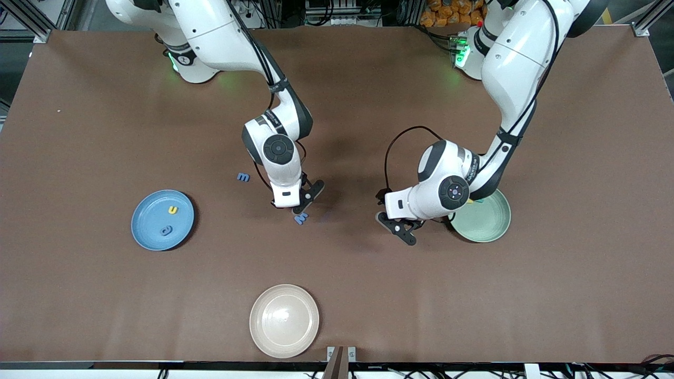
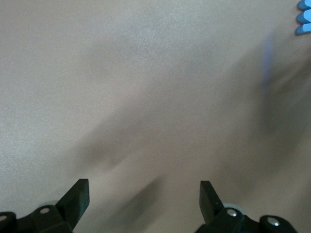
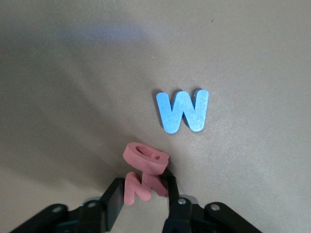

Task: Sort upper and lower case letters into plates
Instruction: 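Grasp the red m with the right gripper while the left gripper releases the H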

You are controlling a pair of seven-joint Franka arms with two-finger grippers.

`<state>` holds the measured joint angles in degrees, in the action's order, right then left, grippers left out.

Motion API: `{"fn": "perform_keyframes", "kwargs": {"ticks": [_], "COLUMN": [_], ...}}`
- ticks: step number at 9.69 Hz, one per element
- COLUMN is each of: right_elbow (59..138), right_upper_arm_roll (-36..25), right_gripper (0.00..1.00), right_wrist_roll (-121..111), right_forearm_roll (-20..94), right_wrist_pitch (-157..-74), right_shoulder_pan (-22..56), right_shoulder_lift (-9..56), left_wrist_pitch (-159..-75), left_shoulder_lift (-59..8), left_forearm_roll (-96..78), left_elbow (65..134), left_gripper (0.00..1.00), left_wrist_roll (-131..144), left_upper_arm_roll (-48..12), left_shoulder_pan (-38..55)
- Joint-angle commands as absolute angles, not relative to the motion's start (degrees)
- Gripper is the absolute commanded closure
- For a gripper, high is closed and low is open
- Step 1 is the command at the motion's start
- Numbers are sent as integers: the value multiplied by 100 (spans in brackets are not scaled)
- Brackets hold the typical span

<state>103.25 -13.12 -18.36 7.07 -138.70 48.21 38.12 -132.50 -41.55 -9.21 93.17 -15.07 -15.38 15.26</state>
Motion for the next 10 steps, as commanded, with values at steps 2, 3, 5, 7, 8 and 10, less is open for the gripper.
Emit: {"fn": "perform_keyframes", "kwargs": {"ticks": [2,3,5,7,8,10], "right_elbow": [10450,10450,10450,10441,10441,10450], "right_upper_arm_roll": [-1248,-1265,-1292,-1449,-1528,-1529], "right_gripper": [100,100,100,100,100,100], "right_wrist_roll": [-1898,-1907,-1960,-2310,-2660,-3398], "right_forearm_roll": [809,800,765,747,747,756], "right_wrist_pitch": [-13274,-13054,-12754,-12683,-12674,-12648], "right_shoulder_pan": [4545,4527,4186,3563,3116,2079], "right_shoulder_lift": [3315,3166,2980,2840,2804,2760], "left_wrist_pitch": [-13656,-13841,-14306,-15069,-15430,-15949], "left_shoulder_lift": [-4210,-4245,-4263,-4307,-4333,-4543], "left_forearm_roll": [-949,-958,-941,-940,-940,-949], "left_elbow": [9220,9220,9211,9202,9202,8993], "left_gripper": [0,0,0,0,0,0], "left_wrist_roll": [-591,-432,-422,-431,-431,-422], "left_upper_arm_roll": [-1450,-1450,-1450,-1450,-1450,-1441], "left_shoulder_pan": [2081,2187,2425,2784,2951,3372]}}
